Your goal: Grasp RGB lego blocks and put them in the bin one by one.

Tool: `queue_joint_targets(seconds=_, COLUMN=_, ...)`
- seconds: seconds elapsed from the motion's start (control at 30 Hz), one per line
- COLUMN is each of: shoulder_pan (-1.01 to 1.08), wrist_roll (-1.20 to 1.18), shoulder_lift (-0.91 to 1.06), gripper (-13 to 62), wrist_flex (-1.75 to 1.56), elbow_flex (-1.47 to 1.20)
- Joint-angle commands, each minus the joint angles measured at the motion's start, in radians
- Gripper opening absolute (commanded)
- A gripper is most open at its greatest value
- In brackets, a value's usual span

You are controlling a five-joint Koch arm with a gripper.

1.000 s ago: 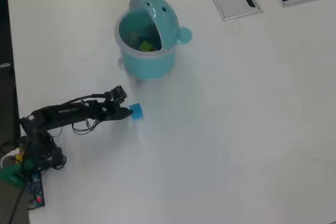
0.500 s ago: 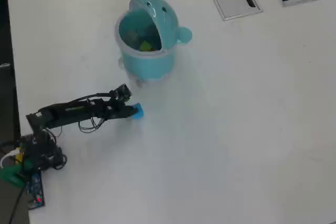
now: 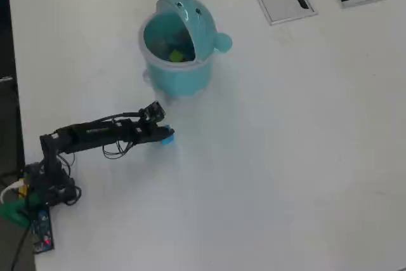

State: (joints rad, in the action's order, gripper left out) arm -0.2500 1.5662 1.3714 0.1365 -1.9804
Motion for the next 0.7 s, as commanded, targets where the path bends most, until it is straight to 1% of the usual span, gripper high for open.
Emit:
queue_joint_targets(seconds=0.0, shoulder_pan=0.015, wrist_roll=-0.002, shoulder_lift=0.014, gripper=24.3, wrist_flex=0.000, elbow_flex=0.041)
queue_joint_targets(seconds=0.33, shoulder_pan=0.040, wrist_roll=-0.014, shoulder_lift=0.097, gripper=24.3, wrist_flex=-0.003, elbow_flex=-0.020)
queue_joint_targets(seconds=0.67, shoulder_pan=0.023, wrist_roll=-0.017, shoulder_lift=0.086, gripper=24.3, wrist_flex=-0.055, elbow_flex=-0.011)
